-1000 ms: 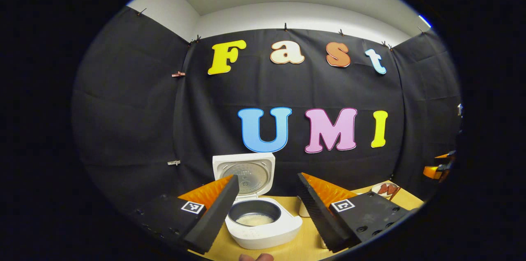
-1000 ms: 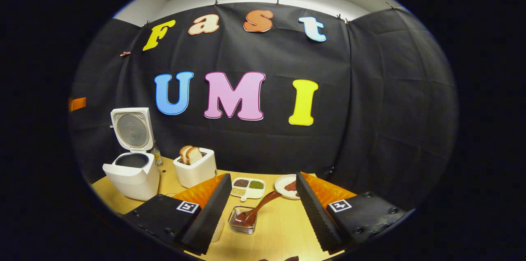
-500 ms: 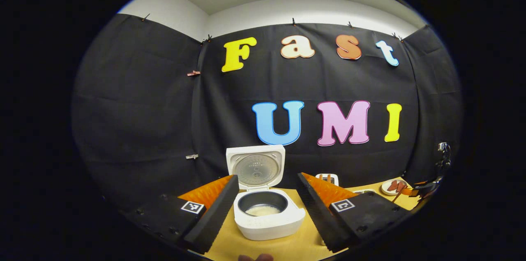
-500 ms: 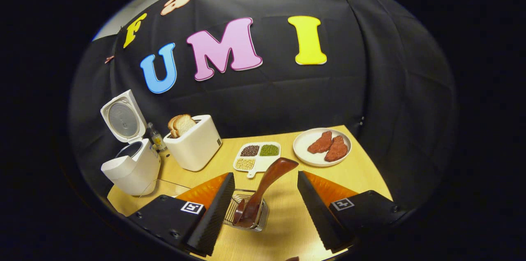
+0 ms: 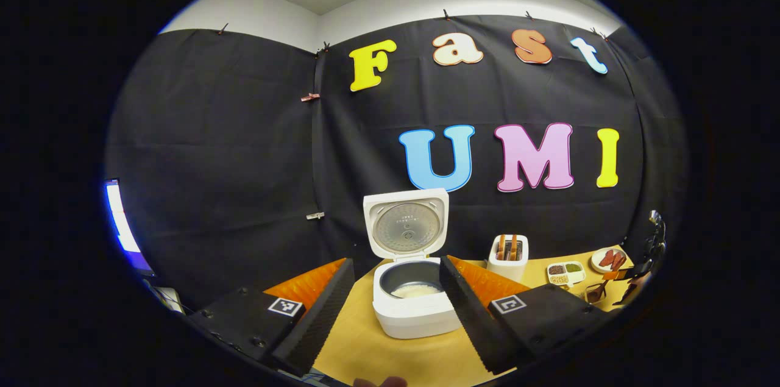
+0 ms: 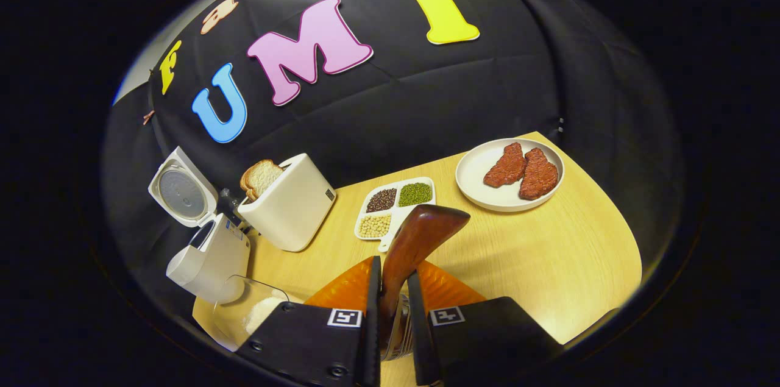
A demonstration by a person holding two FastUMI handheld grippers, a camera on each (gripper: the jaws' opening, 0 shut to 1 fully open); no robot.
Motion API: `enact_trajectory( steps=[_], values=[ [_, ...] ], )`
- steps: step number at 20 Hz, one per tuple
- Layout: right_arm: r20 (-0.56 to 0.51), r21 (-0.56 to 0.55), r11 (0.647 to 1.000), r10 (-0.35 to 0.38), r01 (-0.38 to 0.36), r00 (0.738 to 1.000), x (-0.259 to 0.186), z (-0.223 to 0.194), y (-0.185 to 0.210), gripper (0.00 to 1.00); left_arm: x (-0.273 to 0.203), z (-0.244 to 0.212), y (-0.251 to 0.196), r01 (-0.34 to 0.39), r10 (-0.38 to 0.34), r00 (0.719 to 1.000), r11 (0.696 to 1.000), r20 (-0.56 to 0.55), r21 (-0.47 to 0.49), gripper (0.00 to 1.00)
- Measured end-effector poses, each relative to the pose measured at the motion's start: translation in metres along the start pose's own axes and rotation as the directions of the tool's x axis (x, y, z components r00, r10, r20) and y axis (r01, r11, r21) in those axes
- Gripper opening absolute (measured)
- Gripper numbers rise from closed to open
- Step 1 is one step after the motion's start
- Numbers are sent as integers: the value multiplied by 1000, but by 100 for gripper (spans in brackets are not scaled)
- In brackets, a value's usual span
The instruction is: Close the left gripper, press the button to open the rice cooker; take a wooden spoon from the chopstick holder with the right hand, scoop a spoonful of rice and pour it into the rice cooker, then put the wooden spoon back into the chopstick holder.
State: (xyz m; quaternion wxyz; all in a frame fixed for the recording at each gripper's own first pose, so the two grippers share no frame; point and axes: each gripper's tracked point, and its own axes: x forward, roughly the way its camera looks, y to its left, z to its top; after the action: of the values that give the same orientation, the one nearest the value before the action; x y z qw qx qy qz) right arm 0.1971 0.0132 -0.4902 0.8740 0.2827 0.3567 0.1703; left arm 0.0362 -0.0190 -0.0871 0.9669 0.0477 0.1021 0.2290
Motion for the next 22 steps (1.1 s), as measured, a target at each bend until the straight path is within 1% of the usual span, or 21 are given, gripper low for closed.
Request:
enact_trajectory(
  steps=[1, 2, 3, 4, 6, 10, 12, 14, 17, 18, 19, 20, 22],
  values=[
    [6, -2, 1000, 16, -16, 1000, -7, 3, 5, 19, -2, 0, 1, -3, 3, 1000, 1000, 0, 1, 96],
    [14, -15, 1000, 26, -26, 1000, -8, 1, 10, 22, -5, 1, 2, -6, 6, 1000, 1000, 2, 1, 96],
    [25, -29, 999, 28, -28, 999, -12, 0, 12, 22, -7, 0, 5, -9, 9, 1000, 1000, 4, 0, 96],
    [32, -37, 999, 31, -30, 999, -15, 0, 14, 18, -9, -1, 6, -11, 11, 1000, 1000, 2, -2, 96],
    [38, -7, 999, 49, -49, 998, -18, -4, 21, 18, -11, -3, 10, -18, 18, 1000, 1000, 0, -6, 96],
    [25, 73, 997, -2, 0, 1000, -12, -6, 11, 18, -13, -6, 15, -19, 19, 1000, 1000, -2, 10, 96],
    [16, 82, 997, -15, 14, 1000, -11, -8, 11, 18, -13, -5, 14, -8, 8, 1000, 1000, 0, 8, 96],
    [-24, 41, 999, -5, 6, 1000, -13, -25, 19, 19, -11, -8, 16, -2, 2, 1000, 1000, -3, 10, 96],
    [3, -56, 998, 4, -3, 1000, -15, -29, 31, 22, -9, -9, 23, -3, 3, 1000, 1000, -8, 12, 96],
    [4, -68, 998, -10, 10, 1000, -28, -25, 28, 22, -9, -8, 26, -2, 2, 1000, 1000, -6, 10, 96],
    [2, -56, 998, -23, 23, 1000, -16, -26, 26, 18, -10, -9, 29, -2, 2, 1000, 1000, -7, 7, 96],
    [-4, -28, 999, -34, 34, 999, -19, -25, 23, 14, -9, -9, 31, -4, 4, 1000, 1000, -7, 5, 96],
    [13, 23, 1000, -20, 19, 1000, -24, -12, 26, 14, -10, -12, 37, 1, -1, 1000, 1000, -10, 0, 96]
  ],
)
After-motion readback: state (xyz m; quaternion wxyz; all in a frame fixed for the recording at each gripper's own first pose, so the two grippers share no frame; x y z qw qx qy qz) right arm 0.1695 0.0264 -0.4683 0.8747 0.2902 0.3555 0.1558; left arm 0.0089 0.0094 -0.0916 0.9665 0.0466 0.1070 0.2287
